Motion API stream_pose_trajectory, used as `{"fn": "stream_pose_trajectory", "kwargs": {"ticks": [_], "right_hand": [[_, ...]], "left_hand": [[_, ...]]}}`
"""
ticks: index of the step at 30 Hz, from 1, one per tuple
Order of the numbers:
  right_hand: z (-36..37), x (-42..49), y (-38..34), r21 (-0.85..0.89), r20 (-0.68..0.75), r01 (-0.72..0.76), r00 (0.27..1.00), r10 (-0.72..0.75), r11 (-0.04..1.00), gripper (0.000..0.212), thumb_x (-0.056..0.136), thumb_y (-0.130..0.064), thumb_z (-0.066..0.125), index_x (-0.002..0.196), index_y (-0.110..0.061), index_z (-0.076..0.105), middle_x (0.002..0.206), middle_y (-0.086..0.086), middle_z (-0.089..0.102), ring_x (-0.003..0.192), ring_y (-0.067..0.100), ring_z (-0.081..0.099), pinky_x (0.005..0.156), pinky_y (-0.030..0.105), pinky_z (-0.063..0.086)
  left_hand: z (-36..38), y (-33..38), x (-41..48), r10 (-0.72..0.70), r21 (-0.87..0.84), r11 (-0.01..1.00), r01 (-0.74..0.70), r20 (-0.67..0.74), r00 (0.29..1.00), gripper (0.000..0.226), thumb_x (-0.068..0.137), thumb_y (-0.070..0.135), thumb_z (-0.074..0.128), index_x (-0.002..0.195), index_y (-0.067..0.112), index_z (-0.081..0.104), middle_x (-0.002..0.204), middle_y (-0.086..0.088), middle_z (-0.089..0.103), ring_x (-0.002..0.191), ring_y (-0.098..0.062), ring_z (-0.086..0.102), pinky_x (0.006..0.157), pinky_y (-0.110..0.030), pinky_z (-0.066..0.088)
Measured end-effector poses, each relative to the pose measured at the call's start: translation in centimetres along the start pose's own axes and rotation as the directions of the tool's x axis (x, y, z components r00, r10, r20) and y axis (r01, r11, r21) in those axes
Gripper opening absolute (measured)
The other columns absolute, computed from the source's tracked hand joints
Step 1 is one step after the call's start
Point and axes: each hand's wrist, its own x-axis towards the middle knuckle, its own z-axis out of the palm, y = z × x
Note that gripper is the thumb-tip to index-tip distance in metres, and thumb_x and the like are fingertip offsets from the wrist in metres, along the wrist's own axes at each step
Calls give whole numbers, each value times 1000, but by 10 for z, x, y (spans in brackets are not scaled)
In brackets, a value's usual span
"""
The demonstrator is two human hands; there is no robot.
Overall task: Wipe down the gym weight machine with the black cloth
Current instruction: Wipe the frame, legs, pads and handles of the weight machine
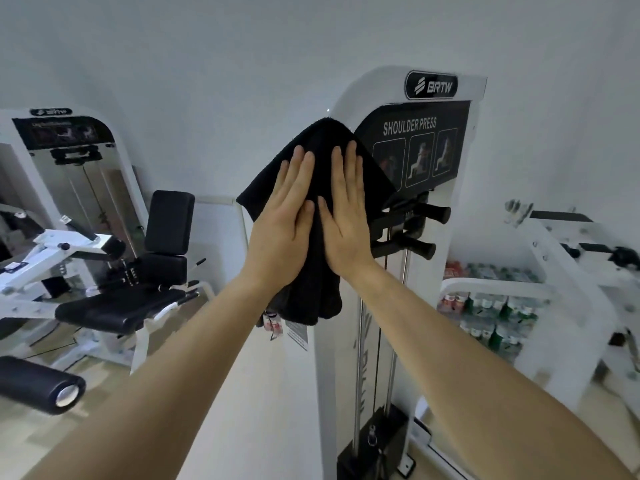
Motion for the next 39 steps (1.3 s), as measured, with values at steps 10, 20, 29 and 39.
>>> {"fn": "stream_pose_trajectory", "kwargs": {"ticks": [10,20,29,39], "right_hand": [[11,-106,3,251,154,-214,972,179,944,63,105,-17,42,160,-18,11,168,-6,4,152,2,9,120,24,22],[30,-77,-13,425,-84,-408,871,484,808,37,106,-22,40,139,-16,53,119,-6,65,112,3,59,99,22,48],[59,-113,22,331,-148,-362,892,426,872,40,104,-44,30,136,-27,48,110,-4,70,95,7,65,79,13,49],[59,-110,24,330,-163,-313,910,380,891,45,105,-39,28,133,-14,53,109,-5,70,95,6,67,80,21,53]], "left_hand": [[13,-3,-77,-38,180,981,65,-148,988,35,99,9,55,133,16,56,153,8,44,132,0,47,103,-13,41],[29,-22,-68,-119,48,989,142,-324,938,15,95,15,65,107,9,60,104,-2,59,90,-3,61,78,-26,56],[65,-61,-115,11,138,990,37,-332,943,20,98,4,55,118,1,56,125,-13,49,115,-27,52,97,-37,48],[72,-78,-112,86,244,969,-49,-142,986,56,108,34,23,156,6,10,163,-4,10,153,-24,15,113,-51,38]]}}
